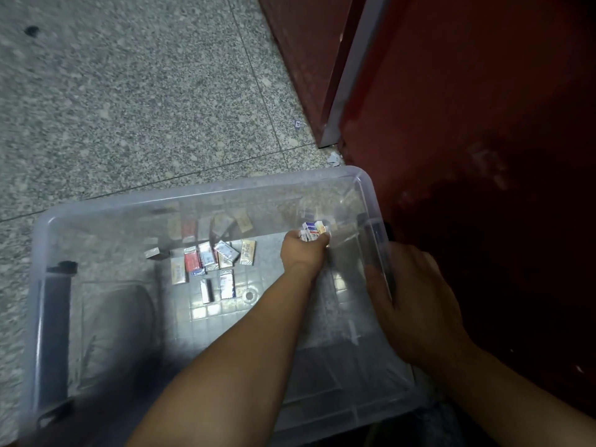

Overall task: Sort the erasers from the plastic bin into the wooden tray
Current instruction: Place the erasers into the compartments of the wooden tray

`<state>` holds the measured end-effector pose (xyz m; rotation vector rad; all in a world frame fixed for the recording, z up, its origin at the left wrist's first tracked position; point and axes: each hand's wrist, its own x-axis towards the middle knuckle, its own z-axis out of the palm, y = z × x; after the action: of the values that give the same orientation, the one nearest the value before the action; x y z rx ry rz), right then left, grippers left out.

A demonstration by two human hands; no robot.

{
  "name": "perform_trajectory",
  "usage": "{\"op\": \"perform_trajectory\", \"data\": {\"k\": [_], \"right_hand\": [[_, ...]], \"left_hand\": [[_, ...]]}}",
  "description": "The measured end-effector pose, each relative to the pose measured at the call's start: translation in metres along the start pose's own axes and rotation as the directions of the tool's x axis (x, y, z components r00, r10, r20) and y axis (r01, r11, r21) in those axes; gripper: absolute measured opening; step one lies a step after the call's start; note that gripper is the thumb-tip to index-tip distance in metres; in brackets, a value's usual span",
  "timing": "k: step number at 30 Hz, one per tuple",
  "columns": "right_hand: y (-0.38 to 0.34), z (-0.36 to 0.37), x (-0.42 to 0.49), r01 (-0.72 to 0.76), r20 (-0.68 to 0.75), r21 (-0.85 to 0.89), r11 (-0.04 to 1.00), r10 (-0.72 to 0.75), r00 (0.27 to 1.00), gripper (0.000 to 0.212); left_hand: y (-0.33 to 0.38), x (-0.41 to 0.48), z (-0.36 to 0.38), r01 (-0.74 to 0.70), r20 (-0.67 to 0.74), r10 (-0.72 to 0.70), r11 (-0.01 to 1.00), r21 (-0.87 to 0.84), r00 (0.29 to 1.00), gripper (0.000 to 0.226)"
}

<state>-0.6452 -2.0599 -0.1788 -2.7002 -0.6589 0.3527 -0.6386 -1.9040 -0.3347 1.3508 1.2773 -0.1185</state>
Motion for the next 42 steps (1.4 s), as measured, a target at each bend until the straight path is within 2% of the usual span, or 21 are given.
{"op": "perform_trajectory", "data": {"k": [6, 11, 19, 23, 26, 28, 33, 37, 40, 42], "right_hand": [[0.002, 0.001, -0.001, 0.012, 0.002, 0.014, 1.000, -0.012, 1.000, 0.038], [0.003, 0.002, 0.000, 0.023, 0.001, 0.008, 1.000, -0.023, 1.000, 0.037], [0.004, 0.002, -0.001, 0.027, -0.003, 0.030, 0.999, -0.027, 1.000, 0.033], [0.004, 0.002, -0.001, 0.036, -0.012, 0.044, 0.998, -0.036, 0.999, 0.027], [0.004, 0.001, -0.001, 0.033, -0.012, 0.043, 0.999, -0.033, 0.999, 0.031], [0.004, 0.001, -0.001, 0.030, -0.007, 0.033, 0.999, -0.030, 1.000, 0.033], [0.004, 0.002, 0.000, 0.019, -0.008, -0.010, 1.000, -0.019, 1.000, 0.038], [-0.005, -0.004, -0.002, -0.028, 0.058, -0.048, 0.998, 0.031, 0.998, 0.044], [-0.023, -0.029, -0.007, -0.021, -0.015, 0.038, 0.999, 0.021, 1.000, 0.023], [-0.041, -0.060, -0.016, -0.084, 0.007, 0.215, 0.973, 0.084, 0.996, 0.017]], "left_hand": [[-0.002, 0.000, -0.001, -0.056, 0.079, 0.058, 0.998, -0.029, 0.995, 0.039], [0.003, 0.001, -0.003, -0.063, 0.117, 0.068, 0.997, -0.051, 0.991, 0.043], [0.001, 0.001, -0.006, 0.003, 0.154, 0.030, 0.978, -0.209, 0.988, 0.044], [-0.006, 0.002, -0.005, -0.021, 0.138, 0.055, 0.971, -0.237, 0.989, 0.044], [-0.006, 0.001, -0.007, 0.030, 0.196, 0.036, 0.946, -0.323, 0.980, 0.040], [-0.003, -0.002, -0.010, 0.068, 0.248, 0.025, 0.931, -0.360, 0.968, 0.037], [0.004, -0.021, -0.034, 0.094, 0.364, 0.035, 0.939, -0.330, 0.931, 0.042], [0.014, -0.060, -0.073, 0.007, 0.471, 0.150, 0.949, -0.316, 0.869, 0.034], [0.043, -0.111, -0.104, -0.036, 0.527, 0.197, 0.953, -0.301, 0.827, 0.030], [0.067, -0.150, -0.120, -0.090, 0.585, 0.244, 0.956, -0.279, 0.773, 0.028]]}}
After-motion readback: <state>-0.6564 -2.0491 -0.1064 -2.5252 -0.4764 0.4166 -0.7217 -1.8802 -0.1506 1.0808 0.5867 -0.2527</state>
